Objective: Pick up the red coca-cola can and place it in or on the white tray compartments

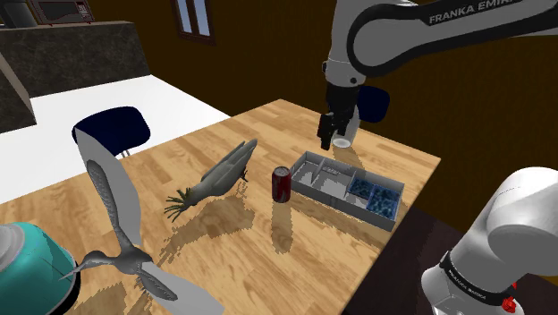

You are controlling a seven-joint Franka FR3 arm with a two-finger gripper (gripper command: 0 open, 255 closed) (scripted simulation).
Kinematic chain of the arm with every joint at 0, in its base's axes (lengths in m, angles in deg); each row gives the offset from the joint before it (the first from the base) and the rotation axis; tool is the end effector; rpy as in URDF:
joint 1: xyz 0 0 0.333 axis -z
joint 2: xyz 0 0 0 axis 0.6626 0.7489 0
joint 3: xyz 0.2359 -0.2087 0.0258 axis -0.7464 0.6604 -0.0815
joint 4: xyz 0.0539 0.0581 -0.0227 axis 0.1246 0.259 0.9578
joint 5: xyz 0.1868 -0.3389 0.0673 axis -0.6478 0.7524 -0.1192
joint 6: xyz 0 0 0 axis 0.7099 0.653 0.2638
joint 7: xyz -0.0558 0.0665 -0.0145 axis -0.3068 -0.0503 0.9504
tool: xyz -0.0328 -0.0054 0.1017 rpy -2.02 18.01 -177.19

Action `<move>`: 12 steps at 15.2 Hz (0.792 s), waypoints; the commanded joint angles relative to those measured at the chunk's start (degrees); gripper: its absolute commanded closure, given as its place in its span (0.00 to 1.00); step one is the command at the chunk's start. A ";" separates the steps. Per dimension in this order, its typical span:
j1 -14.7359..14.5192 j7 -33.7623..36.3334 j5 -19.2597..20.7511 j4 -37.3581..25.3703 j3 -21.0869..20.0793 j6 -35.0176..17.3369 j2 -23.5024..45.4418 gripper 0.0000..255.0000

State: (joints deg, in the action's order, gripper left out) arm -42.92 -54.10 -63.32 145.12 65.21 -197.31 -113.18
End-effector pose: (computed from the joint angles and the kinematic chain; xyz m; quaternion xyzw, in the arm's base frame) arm 0.3975 0.0806 0.4940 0.9961 0.0878 0.0052 0.0023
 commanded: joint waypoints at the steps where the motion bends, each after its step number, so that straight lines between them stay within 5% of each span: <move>1: -0.33 1.23 0.01 -1.73 -1.39 -2.89 4.64 0.00; 12: -2.12 8.45 4.71 -14.60 -6.83 -13.09 28.60 0.00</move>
State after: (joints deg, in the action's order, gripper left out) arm -44.72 -46.53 -59.23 131.98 58.83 -209.92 -86.62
